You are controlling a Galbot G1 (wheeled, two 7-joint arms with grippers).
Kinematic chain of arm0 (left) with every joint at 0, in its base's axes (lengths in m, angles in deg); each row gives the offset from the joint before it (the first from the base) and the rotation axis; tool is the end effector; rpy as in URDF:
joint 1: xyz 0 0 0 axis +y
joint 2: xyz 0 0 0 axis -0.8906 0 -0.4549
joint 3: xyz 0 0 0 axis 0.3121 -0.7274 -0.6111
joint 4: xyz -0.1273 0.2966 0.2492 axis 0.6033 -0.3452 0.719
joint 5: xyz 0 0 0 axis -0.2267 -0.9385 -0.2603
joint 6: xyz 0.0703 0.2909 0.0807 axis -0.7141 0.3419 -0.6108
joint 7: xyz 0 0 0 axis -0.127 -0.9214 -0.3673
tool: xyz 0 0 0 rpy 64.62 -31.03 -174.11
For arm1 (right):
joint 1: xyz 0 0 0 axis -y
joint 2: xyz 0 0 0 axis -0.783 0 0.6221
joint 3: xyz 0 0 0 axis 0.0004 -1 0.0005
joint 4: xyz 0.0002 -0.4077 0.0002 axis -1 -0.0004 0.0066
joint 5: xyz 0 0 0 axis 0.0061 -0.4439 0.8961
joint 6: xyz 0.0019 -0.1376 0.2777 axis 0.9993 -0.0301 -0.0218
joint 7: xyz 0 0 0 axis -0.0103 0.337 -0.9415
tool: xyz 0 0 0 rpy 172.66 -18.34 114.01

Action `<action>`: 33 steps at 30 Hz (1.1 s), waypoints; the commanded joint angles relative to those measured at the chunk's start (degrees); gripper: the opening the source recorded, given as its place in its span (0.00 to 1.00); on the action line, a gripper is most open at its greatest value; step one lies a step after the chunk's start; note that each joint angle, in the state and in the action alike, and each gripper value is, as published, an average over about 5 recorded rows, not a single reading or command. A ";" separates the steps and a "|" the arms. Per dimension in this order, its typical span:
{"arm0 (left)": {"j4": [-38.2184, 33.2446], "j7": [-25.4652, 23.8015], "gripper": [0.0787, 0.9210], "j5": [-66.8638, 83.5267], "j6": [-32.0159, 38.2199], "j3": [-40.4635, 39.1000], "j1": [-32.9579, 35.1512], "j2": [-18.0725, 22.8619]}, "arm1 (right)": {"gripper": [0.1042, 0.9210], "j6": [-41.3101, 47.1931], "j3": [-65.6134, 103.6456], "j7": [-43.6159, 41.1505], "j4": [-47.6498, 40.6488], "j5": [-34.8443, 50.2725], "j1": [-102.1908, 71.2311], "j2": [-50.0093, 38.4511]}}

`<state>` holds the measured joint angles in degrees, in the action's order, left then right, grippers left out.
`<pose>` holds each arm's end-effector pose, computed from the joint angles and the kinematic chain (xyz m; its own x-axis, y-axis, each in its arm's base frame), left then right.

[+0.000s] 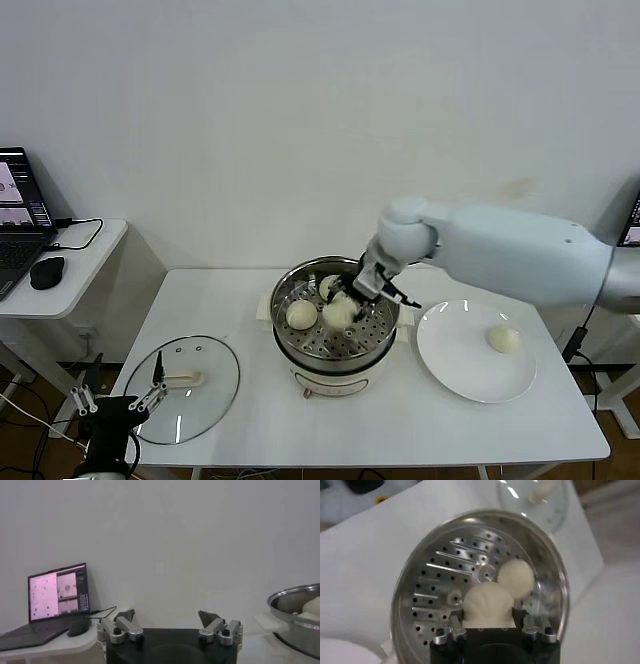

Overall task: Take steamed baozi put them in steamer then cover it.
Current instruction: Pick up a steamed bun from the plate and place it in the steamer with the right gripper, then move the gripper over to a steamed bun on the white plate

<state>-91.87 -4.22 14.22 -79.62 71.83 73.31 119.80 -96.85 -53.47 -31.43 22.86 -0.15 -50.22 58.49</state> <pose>0.0230 0.0945 -0.2926 -0.9840 -0.1772 -0.0159 -0.1763 0.9594 0.2202 0.5214 0.0316 -0.0702 -0.1246 -0.2945 0.9475 -0.3412 -0.8840 -0.3196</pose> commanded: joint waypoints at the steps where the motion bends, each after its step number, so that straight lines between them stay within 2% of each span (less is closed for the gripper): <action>1: 0.18 0.09 0.88 0.10 0.28 0.30 0.26 0.09 | 0.64 -8.71 -3.47 -0.02 -0.42 -7.83 -0.12 4.34; 12: 0.16 0.16 0.88 0.15 0.30 0.03 0.11 0.40 | 0.65 -10.56 -3.89 -0.10 1.17 -10.87 -0.86 4.73; 15: 0.14 0.15 0.88 0.14 0.27 -0.02 0.05 0.38 | 0.70 -10.58 -3.77 0.29 1.45 -10.75 -0.91 4.37; 20: 0.04 0.12 0.88 0.03 0.20 -0.23 -0.04 0.31 | 0.85 -10.37 -2.26 1.20 1.66 -9.27 -0.27 3.30; 25: -0.02 0.04 0.88 0.01 0.08 -0.32 -0.35 0.10 | 0.88 -10.07 -0.49 1.19 2.49 -7.12 2.24 0.43; 29: 0.09 -0.03 0.88 0.15 0.03 -0.26 -0.55 -0.31 | 0.88 -7.36 1.74 0.04 3.25 -3.73 4.66 -4.42; 33: 0.33 -0.08 0.88 0.30 -0.03 -0.46 -1.01 -0.79 | 0.88 0.88 2.89 -2.44 4.43 -0.59 7.37 -10.63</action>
<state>-91.63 -4.26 14.50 -79.61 71.44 72.42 119.11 -102.80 -52.96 -32.00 26.32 -4.68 -46.37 55.28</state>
